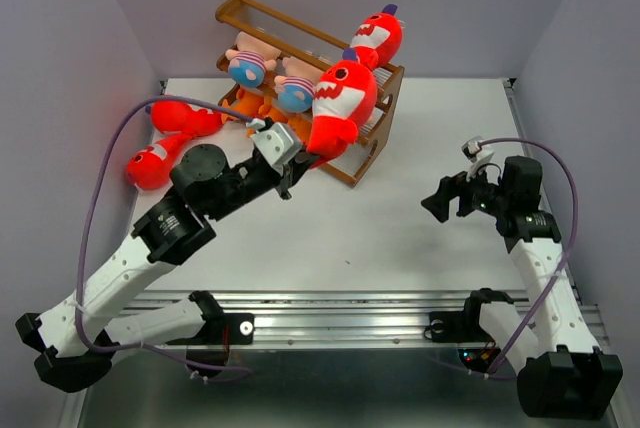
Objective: Place and organize the stuffed toys onto the shelf
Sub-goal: Place the stuffed toy onto shelf
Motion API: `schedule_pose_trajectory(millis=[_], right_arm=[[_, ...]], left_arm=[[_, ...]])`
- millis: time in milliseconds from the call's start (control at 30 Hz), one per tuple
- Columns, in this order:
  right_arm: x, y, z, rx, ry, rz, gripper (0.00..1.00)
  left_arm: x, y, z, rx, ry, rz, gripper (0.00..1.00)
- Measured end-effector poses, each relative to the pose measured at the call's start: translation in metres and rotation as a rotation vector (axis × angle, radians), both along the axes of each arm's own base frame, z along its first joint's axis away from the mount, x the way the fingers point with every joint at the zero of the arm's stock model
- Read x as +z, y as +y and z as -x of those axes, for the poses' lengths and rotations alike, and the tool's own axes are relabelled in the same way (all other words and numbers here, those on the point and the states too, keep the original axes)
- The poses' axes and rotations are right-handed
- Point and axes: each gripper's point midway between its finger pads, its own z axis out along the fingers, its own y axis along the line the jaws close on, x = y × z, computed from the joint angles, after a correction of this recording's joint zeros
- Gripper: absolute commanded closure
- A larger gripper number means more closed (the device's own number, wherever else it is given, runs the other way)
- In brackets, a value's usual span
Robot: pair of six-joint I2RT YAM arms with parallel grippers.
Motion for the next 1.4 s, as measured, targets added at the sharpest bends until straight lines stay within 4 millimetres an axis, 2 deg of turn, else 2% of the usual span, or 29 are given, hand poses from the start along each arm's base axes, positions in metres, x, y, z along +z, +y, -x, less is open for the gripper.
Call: schedule_pose_trajectory(millis=[167, 333, 533, 733, 867, 1000, 1300, 1400], right_arm=[[0.015, -0.004, 0.003, -0.009, -0.103, 0.036, 0.0], [0.015, -0.007, 0.002, -0.02, -0.115, 0.055, 0.0], [0.011, -0.01, -0.001, -0.029, -0.102, 0.067, 0.0], [0.011, -0.01, -0.001, -0.031, -0.105, 0.07, 0.0], [0.01, -0.01, 0.0, -0.03, -0.108, 0.072, 0.0], [0.008, -0.01, 0.001, -0.028, -0.103, 0.072, 0.0], [0.007, -0.01, 0.001, -0.027, -0.103, 0.073, 0.0], [0.007, -0.01, 0.001, -0.026, -0.103, 0.073, 0.0]], left_arm=[[0.024, 0.005, -0.028, 0.051, -0.03, 0.026, 1.0], [0.03, 0.012, -0.063, 0.092, -0.026, 0.023, 1.0], [0.061, 0.025, -0.108, 0.112, -0.056, 0.09, 1.0], [0.078, 0.041, -0.154, 0.122, -0.076, 0.15, 1.0], [0.078, 0.042, -0.191, 0.108, -0.068, 0.168, 1.0], [0.067, 0.033, -0.224, 0.086, -0.048, 0.167, 1.0], [0.039, 0.012, -0.277, 0.033, -0.016, 0.147, 1.0], [0.023, 0.01, -0.291, 0.031, 0.008, 0.138, 1.0]])
